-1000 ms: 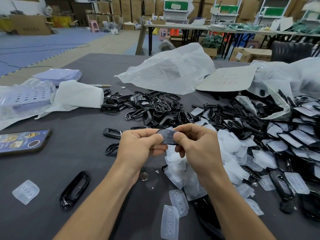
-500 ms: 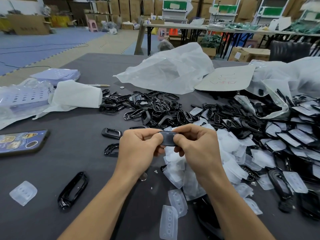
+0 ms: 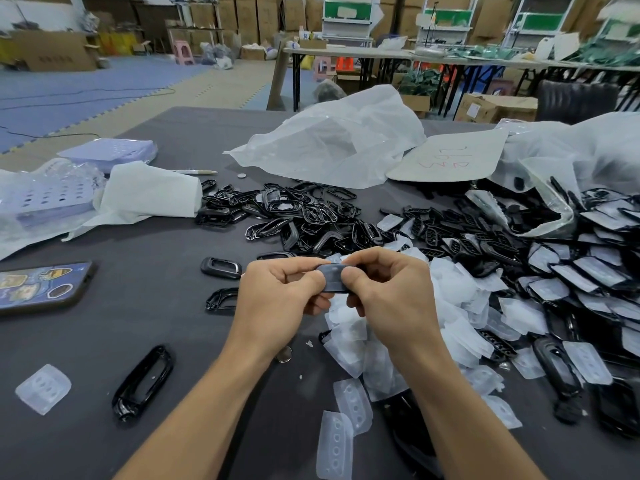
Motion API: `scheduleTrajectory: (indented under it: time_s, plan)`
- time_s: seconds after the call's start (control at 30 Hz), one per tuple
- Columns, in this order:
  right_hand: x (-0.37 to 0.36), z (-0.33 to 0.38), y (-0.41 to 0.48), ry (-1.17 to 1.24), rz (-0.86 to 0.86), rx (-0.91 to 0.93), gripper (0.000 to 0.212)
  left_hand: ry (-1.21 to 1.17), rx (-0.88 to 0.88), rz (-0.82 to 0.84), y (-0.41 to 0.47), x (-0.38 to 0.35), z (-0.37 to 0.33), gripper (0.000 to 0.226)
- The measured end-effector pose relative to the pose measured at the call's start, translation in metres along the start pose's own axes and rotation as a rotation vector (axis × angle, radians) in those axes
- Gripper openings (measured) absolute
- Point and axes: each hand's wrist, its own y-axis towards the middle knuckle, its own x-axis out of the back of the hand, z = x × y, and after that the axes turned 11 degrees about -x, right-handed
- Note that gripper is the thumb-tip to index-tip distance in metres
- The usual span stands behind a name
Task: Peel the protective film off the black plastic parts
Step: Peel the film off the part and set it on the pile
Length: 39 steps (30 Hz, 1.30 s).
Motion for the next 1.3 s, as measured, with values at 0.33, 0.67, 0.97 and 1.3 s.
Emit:
scheduleTrajectory:
  time_s: [0.33, 0.67, 0.97, 1.3]
  plan:
    - [-0.0020, 0.0027, -0.0009, 0.038, 0.047, -0.027, 0.023, 0.024, 0.005, -0.052, 0.0001, -0.0001, 0.0004, 0.026]
    - [-0.0049, -0.0006, -0.0015, -0.123, 0.028, 0.057, 0.026, 0.062, -0.016, -0.110, -0.0025, -0.0043, -0.0034, 0.030]
    - [-0.0022, 0.0005, -0.0013, 0.037, 0.103, 0.019, 0.037, 0.030, -0.026, -0.106, -0.0022, -0.0064, -0.0086, 0.045]
    - [-0.0008, 0.0019, -0.0030, 0.029, 0.139, 0.047, 0.034, -0.021, 0.000, -0.110, 0.0004, -0.0036, -0.0057, 0.045]
